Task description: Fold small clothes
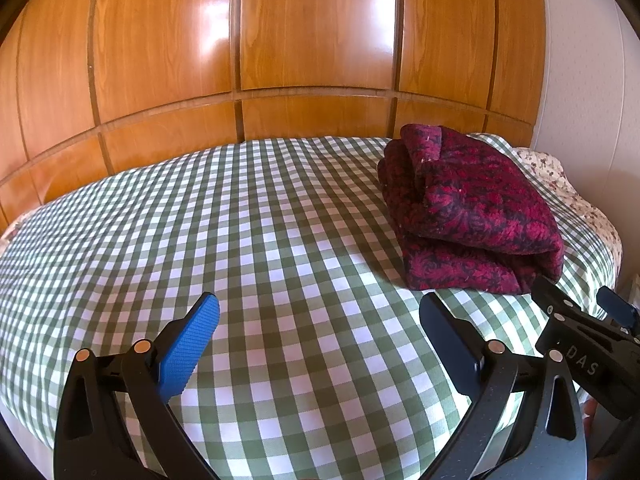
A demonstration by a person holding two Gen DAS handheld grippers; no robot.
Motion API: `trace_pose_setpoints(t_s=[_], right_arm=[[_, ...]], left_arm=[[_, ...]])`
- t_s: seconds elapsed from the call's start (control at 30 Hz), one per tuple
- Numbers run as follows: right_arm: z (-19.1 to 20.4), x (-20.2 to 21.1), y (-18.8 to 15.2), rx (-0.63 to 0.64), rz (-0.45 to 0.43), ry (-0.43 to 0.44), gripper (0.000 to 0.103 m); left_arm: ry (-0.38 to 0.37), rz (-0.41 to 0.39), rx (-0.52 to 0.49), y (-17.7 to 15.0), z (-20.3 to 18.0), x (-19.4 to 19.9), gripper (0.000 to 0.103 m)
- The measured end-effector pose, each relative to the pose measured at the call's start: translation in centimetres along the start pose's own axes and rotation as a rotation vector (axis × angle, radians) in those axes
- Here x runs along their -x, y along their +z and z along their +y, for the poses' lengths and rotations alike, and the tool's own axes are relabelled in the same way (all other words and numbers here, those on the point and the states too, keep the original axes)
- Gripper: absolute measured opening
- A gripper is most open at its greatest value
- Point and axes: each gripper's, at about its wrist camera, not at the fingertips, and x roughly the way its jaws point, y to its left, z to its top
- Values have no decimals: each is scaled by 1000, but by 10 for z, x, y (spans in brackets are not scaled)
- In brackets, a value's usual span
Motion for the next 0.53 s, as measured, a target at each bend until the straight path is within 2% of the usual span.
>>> trace_pose_setpoints(t_s=[0.3, 0.4, 0.53], right_arm=[[-5, 5, 4, -26, -23, 41, 101], [-22, 8, 19, -78, -55, 56, 101], [-61, -9, 42, -172, -41, -1, 101]], left_arm=[[-16, 16, -1, -1, 6, -7, 99], [-4, 41, 3, 0, 14, -16, 99], [-38, 112, 42, -1, 34, -35, 99]])
